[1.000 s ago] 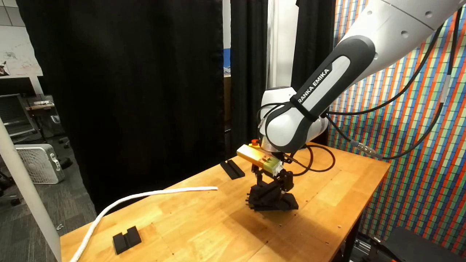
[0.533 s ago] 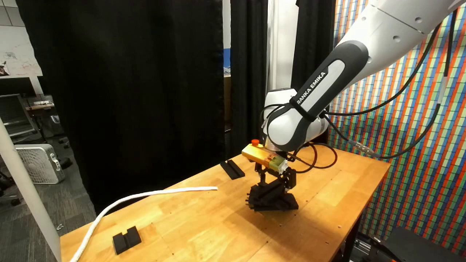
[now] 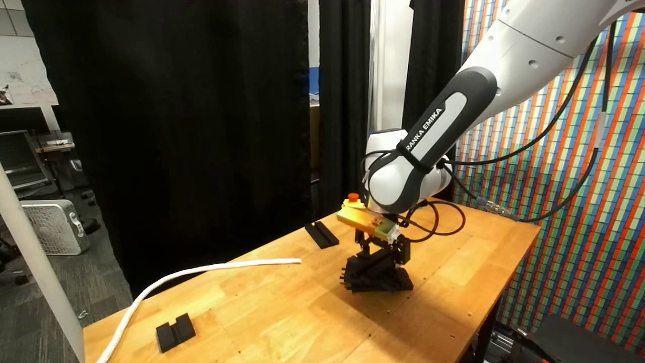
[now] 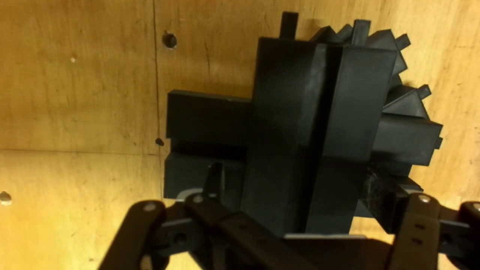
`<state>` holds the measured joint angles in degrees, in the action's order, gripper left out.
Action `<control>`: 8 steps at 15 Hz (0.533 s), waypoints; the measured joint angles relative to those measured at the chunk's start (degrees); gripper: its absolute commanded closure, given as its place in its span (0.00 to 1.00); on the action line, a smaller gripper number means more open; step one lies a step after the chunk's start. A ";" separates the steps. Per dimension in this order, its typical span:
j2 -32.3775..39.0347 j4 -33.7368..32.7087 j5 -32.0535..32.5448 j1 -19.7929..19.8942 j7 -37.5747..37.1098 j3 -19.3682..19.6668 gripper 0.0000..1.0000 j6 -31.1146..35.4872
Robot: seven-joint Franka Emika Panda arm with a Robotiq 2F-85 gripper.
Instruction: Put the black objects in a line
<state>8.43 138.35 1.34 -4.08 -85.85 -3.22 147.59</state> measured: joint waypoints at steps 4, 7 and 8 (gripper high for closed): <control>-0.19 -0.96 0.00 -0.02 0.15 0.14 0.54 -0.10; -0.02 -1.02 0.01 -0.03 0.31 0.36 0.54 -0.11; -0.03 -1.02 0.01 -0.04 0.32 0.46 0.54 -0.13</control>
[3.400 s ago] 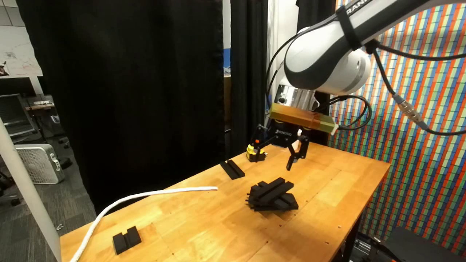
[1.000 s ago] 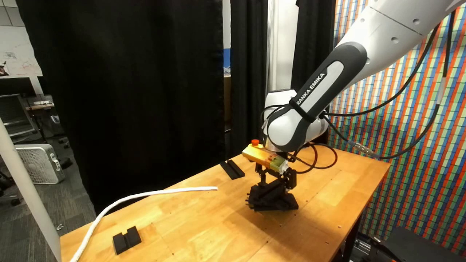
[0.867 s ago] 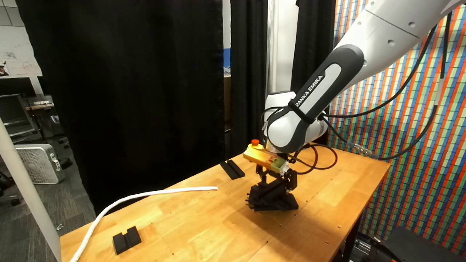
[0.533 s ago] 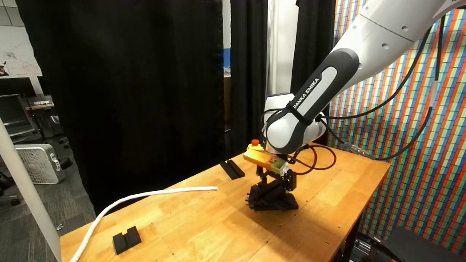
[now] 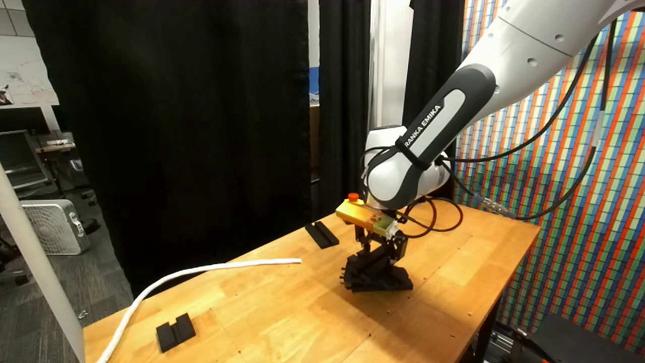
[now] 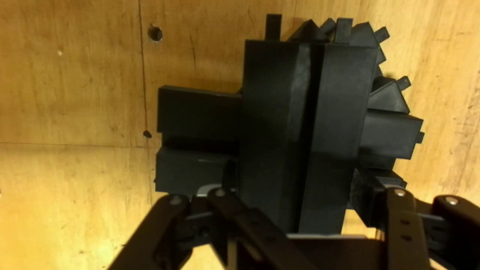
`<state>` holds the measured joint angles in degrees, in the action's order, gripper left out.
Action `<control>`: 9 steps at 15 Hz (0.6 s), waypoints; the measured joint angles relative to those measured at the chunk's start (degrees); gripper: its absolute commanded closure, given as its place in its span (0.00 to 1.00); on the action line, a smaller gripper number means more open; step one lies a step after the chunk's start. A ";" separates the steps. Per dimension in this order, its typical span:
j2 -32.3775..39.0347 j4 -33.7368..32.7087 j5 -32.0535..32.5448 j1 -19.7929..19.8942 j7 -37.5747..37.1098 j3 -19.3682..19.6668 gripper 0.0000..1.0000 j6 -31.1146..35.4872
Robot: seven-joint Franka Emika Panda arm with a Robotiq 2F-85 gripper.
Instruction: Put the black objects in a line
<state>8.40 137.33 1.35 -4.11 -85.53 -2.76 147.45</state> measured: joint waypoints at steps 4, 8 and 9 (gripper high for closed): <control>-0.54 0.23 1.28 0.06 -0.01 1.86 0.54 -0.49; -2.50 0.55 3.34 1.17 0.88 4.72 0.54 -1.44; -3.04 0.55 3.54 1.68 1.63 5.21 0.54 -1.78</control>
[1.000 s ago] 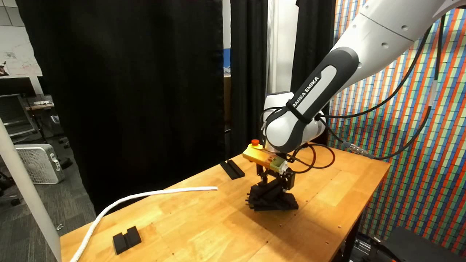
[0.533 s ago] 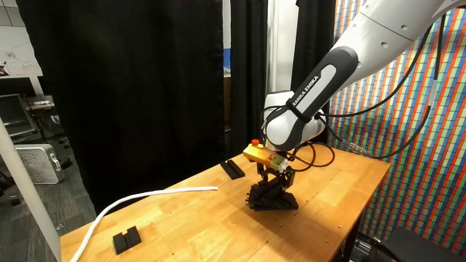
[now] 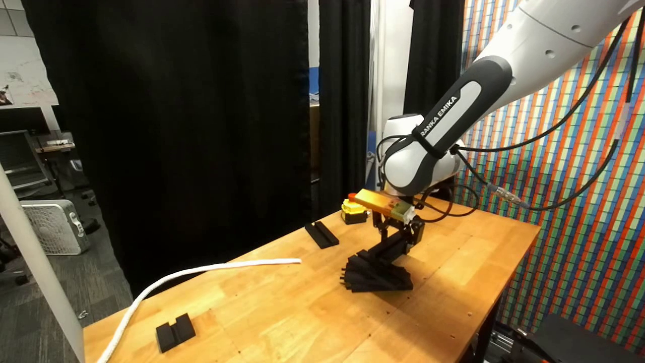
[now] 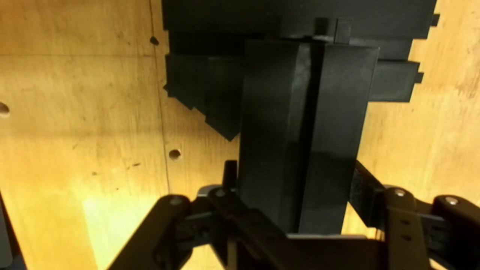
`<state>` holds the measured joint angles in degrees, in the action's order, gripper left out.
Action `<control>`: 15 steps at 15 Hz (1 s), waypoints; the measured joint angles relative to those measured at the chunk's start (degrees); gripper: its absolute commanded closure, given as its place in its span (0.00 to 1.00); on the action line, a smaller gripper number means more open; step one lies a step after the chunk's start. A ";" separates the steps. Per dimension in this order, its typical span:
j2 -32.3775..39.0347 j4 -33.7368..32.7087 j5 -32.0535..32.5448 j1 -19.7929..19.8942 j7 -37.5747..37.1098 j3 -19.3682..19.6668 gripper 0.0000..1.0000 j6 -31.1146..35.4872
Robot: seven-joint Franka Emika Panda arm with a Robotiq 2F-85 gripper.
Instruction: Put the black objects in a line
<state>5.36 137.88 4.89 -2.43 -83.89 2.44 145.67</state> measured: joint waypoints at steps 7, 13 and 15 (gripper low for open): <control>-1.98 -0.19 0.30 4.92 9.96 3.08 0.54 -0.56; -0.06 -1.35 -2.35 8.34 22.30 4.91 0.54 -0.46; 1.53 -2.21 -4.25 8.97 25.87 5.20 0.54 -0.41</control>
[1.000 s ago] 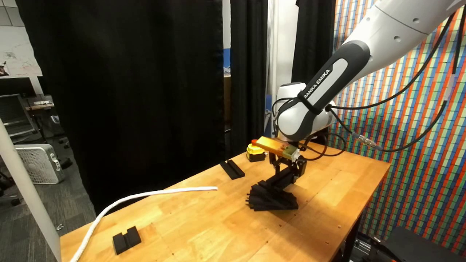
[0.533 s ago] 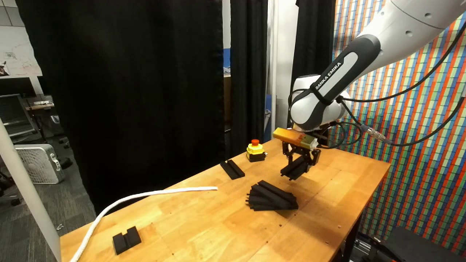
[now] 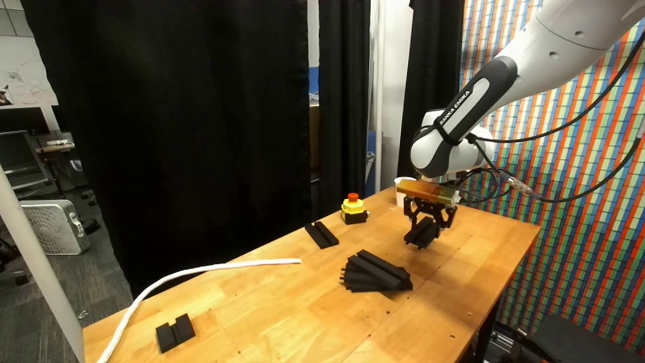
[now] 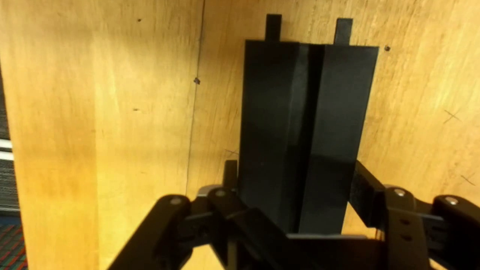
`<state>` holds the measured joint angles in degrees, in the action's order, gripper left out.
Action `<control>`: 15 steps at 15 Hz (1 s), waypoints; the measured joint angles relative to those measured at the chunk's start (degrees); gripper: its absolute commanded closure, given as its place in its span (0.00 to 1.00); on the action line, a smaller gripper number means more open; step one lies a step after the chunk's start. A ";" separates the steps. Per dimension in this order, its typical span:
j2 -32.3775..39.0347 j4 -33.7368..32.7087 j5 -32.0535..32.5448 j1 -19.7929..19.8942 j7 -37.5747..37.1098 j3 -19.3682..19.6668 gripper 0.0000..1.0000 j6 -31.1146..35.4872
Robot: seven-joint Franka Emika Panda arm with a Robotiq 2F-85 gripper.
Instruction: Put the black objects in a line
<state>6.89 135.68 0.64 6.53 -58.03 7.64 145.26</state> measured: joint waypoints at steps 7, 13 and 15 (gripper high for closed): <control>6.38 -3.47 -4.82 1.03 7.57 0.71 0.54 0.27; 10.54 -5.99 -6.15 1.10 9.49 1.99 0.54 0.89; 11.55 -6.49 -6.22 1.11 9.65 2.32 0.54 1.87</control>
<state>18.44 129.19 -5.58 7.64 -48.38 9.97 147.13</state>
